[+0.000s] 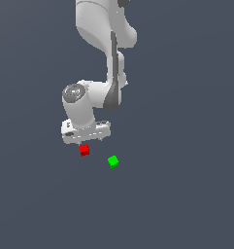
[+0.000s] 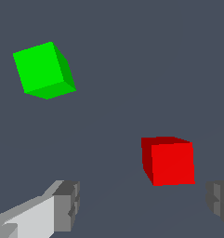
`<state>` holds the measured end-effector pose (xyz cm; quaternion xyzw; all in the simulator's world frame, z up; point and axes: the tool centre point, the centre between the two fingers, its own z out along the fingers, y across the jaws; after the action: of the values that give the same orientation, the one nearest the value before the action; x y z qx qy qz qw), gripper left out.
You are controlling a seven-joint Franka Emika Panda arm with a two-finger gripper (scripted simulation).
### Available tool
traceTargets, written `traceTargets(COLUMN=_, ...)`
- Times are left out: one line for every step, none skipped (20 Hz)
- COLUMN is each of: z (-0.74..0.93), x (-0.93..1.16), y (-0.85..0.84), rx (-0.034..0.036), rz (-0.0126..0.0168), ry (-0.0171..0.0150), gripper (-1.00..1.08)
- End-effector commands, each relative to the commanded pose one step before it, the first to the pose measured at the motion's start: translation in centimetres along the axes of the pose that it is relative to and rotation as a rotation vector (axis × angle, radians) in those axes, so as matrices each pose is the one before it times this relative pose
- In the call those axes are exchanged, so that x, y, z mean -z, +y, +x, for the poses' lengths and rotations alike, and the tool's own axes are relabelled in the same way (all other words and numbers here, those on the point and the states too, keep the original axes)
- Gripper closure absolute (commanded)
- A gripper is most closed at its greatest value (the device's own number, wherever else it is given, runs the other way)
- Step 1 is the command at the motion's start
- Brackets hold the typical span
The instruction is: Stack the red cube on top of the green cube.
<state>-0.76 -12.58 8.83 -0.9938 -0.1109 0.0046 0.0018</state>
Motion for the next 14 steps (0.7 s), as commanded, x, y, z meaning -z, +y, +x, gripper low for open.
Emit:
traceTargets(z=-0.023, x=-0.652, y=1.374, rx=0.02263, rz=-0.00196, ry=0.00338, gripper=-0.92)
traceTargets(z=-0.008, x=-0.213, y=0.455, rx=0.00662, rz=-0.00055, ry=0.00087, gripper=-0.92)
traceTargets(z=-0.002, x=-0.191, y=0.408, rx=0.00599, rz=-0.00049, ry=0.0008, gripper=-0.92)
traceTargets(z=0.001, x=-0.169, y=0.364, rx=0.00528, rz=-0.00042, ry=0.00071, gripper=-0.92)
traceTargets(z=0.004, x=-0.146, y=0.316, rx=0.00463, rz=-0.00037, ry=0.00063, gripper=-0.92)
traceTargets(z=0.003, x=-0.125, y=0.273, rx=0.00386, rz=-0.0003, ry=0.00053, gripper=-0.92)
traceTargets(z=0.008, x=-0.101, y=0.219, rx=0.00327, rz=-0.00025, ry=0.00045, gripper=-0.92)
traceTargets(z=0.007, x=-0.079, y=0.171, rx=0.00255, rz=-0.00019, ry=0.00035, gripper=-0.92)
traceTargets(z=0.001, x=-0.058, y=0.131, rx=0.00167, rz=-0.00013, ry=0.00023, gripper=-0.92)
traceTargets(z=0.006, x=-0.033, y=0.068, rx=0.00118, rz=-0.00009, ry=0.00016, gripper=-0.92)
traceTargets(z=-0.01, x=-0.015, y=0.045, rx=0.0, rz=0.0, ry=0.0, gripper=-0.92)
traceTargets(z=-0.044, x=0.045, y=-0.115, rx=-0.00312, rz=0.0002, ry=-0.00085, gripper=-0.92)
traceTargets(z=-0.001, x=-0.035, y=0.003, rx=0.0, rz=0.0, ry=0.0, gripper=-0.92)
traceTargets(z=-0.002, x=-0.104, y=0.01, rx=0.0, rz=0.0, ry=0.0, gripper=-0.92)
